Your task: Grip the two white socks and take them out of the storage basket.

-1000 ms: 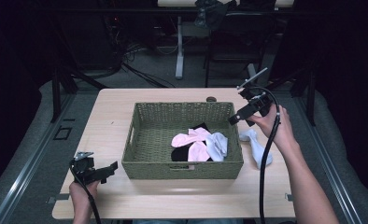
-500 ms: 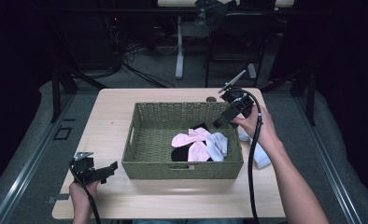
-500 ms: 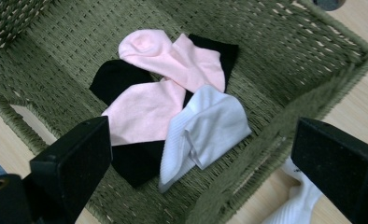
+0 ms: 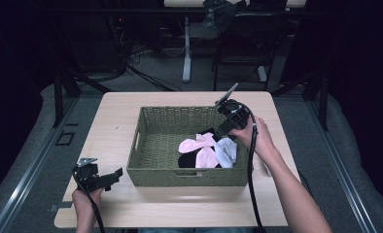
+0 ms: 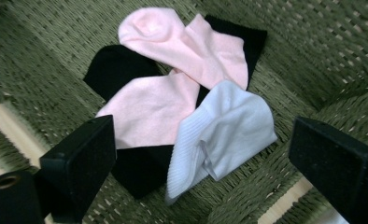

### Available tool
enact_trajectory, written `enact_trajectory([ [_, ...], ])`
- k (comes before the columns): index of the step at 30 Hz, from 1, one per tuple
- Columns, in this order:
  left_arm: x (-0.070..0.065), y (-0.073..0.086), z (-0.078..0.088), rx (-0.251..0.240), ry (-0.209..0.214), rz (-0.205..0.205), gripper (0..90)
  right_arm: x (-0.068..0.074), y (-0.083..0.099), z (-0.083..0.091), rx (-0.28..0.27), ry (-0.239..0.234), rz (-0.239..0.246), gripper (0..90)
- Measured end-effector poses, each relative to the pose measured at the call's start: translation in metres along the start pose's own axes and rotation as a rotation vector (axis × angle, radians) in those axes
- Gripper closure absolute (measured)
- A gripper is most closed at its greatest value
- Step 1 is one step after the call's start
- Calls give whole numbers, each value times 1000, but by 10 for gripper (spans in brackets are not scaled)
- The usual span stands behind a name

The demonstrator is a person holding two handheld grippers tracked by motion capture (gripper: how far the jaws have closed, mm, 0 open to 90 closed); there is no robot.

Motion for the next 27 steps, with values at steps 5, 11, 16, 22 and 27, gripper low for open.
enact_trajectory([
  [5,0,0,0,0,-2,1,3,-4,2,-12,22,-11,-24,91],
  [11,0,0,0,0,-1,2,3,-8,6,-31,61,1,-49,147],
  [16,0,0,0,5,3,-5,3,-11,10,-52,118,15,-65,242],
  [22,0,0,0,7,4,-5,3,-12,12,-78,172,38,-75,418],
  [27,-1,0,-1,6,5,-5,4,-14,14,-83,181,51,-100,687],
])
Point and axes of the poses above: each handheld gripper's, and its own axes: z roughly backward along the jaws, y roughly out of its underside, x roughly to its left, the point moved 3 cm from there along -z, roughly forward along the jaws, and after that the axes turned 3 degrees about z, right-handed, at the moved point
